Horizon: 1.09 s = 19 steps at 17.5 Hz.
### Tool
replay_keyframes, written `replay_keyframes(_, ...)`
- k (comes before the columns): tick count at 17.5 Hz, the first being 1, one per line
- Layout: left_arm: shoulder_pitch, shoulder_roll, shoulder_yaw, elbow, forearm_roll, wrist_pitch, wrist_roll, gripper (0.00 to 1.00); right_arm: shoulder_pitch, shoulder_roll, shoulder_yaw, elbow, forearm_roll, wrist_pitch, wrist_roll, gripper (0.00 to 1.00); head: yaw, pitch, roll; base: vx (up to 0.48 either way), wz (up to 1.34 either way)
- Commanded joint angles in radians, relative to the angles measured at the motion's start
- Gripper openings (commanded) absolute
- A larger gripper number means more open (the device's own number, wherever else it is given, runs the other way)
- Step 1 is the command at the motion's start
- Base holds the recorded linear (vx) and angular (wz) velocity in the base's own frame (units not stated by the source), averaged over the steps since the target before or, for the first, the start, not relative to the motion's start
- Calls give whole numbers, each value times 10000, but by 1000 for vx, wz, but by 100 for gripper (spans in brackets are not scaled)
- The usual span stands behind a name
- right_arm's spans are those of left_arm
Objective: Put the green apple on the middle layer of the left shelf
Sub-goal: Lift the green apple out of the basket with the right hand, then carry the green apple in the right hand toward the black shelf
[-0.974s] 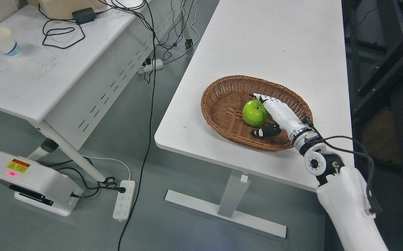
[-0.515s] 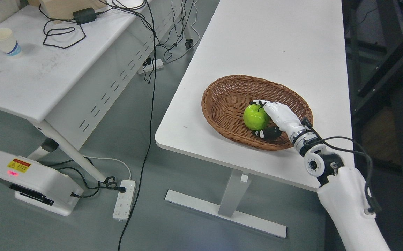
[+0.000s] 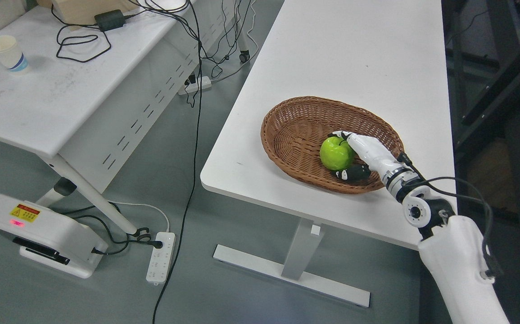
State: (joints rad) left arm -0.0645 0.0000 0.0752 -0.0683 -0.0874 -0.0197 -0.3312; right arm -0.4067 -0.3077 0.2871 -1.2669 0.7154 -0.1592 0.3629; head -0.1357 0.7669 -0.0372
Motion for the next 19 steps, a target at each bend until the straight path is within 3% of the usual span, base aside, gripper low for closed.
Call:
replay_keyframes(1, 0, 175, 0, 8, 0, -2, -2, 100, 247, -389, -2682, -1026, -2746, 88, 928, 0, 0, 0, 0, 0, 0)
replay_keyframes(4, 0, 175, 0, -8, 0, -2, -2, 100, 584, -268, -3666, -1473, -3119, 440, 73, 0, 0, 0, 0, 0, 0)
replay_keyframes(8, 0, 175, 0, 8, 0, -2, -2, 100, 1396, 1126, -4573, -1718, -3119, 518, -2700, 0, 0, 0, 0, 0, 0)
replay_keyframes(11, 0, 175, 0, -8, 0, -2, -2, 100, 2086, 1465, -4559, -1872, -3119, 518, -4790, 0, 0, 0, 0, 0, 0)
replay_keyframes(15, 0, 175, 0, -8, 0, -2, -2, 100, 3160, 2798, -4574, -2807, -3119, 441, -5040, 0, 0, 0, 0, 0, 0)
replay_keyframes(19, 0, 175, 0, -8, 0, -2, -2, 100, 3683, 2903, -4512, -3175, -3135, 472, -5040, 0, 0, 0, 0, -1, -3)
